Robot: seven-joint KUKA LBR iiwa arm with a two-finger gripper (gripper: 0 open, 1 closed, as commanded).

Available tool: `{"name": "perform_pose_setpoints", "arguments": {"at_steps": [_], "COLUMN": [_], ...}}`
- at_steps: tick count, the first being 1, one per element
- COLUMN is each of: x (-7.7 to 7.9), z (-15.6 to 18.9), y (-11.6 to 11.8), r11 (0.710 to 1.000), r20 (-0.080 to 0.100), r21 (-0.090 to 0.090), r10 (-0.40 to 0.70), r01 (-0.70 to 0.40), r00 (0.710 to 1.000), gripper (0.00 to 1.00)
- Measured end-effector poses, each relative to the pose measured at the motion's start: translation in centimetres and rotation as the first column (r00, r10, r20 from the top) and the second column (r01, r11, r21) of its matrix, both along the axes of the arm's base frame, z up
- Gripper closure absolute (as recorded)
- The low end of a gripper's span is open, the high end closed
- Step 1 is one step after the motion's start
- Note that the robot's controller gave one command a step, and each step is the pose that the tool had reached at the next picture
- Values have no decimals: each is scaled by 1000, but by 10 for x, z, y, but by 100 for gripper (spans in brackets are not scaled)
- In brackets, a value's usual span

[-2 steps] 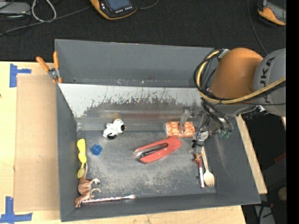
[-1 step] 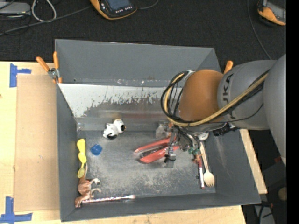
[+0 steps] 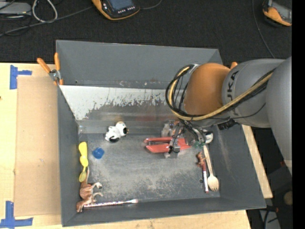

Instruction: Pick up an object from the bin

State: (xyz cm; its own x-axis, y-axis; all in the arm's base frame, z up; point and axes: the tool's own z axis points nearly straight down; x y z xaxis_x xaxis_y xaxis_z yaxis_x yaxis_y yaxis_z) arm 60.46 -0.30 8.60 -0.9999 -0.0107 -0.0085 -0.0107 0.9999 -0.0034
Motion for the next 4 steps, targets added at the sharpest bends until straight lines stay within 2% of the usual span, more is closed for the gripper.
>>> {"name": "perform_pose_setpoints", "arguments": {"at_steps": [1, 2, 3, 4], "x": [0, -1, -9, -17], "z": [0, 70, 138, 176], "y": [0, -17, -31, -34], "r11": [1000, 1000, 1000, 1000], "r20": [0, -5, -10, -11], "r21": [0, 1, 1, 1], "r10": [1, 5, 22, 31], "r01": [-1, -5, -22, -31], "r00": [1000, 1000, 1000, 999], "gripper": [100, 100, 100, 100]}}
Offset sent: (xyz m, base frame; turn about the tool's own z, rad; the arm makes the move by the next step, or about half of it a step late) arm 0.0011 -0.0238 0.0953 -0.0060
